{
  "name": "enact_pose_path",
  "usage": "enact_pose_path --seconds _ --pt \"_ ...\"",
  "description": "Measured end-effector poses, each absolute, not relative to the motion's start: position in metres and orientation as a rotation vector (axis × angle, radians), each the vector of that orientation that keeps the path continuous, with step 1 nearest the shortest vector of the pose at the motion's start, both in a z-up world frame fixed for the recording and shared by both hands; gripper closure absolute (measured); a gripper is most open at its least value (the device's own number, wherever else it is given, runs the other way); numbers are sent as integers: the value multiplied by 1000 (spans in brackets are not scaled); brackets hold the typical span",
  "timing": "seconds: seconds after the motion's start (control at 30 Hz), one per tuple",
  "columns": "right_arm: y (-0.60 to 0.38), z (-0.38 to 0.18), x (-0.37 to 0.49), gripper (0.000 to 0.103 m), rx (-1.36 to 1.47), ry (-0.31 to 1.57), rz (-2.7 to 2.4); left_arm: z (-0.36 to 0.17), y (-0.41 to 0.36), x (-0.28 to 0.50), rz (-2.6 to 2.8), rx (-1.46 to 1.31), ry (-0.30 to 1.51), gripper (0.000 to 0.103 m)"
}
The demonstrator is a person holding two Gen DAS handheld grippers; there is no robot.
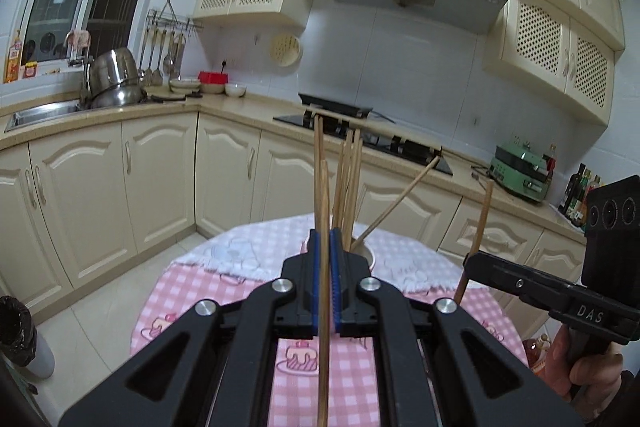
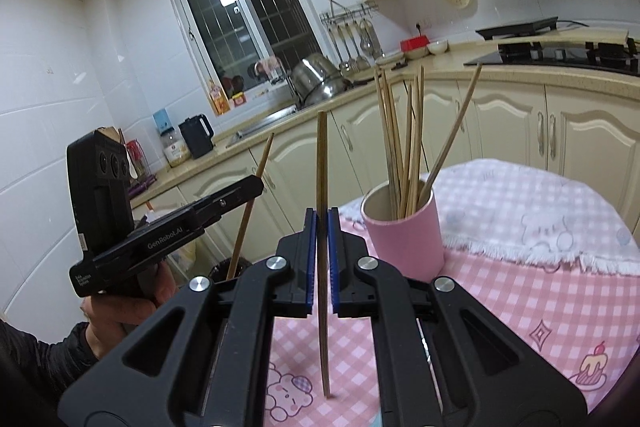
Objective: Organize utensils
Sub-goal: 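Lift both held chopsticks upright over the pink cup, then open both tools to drop the chopsticks into the cup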
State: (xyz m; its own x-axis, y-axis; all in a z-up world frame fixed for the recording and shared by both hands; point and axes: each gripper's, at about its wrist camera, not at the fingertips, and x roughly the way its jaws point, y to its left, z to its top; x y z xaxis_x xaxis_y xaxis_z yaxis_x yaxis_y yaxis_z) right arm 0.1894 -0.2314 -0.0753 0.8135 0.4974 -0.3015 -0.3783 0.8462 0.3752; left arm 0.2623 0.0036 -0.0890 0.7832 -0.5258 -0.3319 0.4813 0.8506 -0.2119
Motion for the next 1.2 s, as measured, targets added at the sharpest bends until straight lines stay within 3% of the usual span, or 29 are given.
enact_pose_path --seconds 0.77,1.2 --pt "-256 36 244 97 212 171 418 4 -42 320 -563 -251 59 99" --pt "-264 18 299 97 193 214 378 -24 -78 383 -557 -279 51 99"
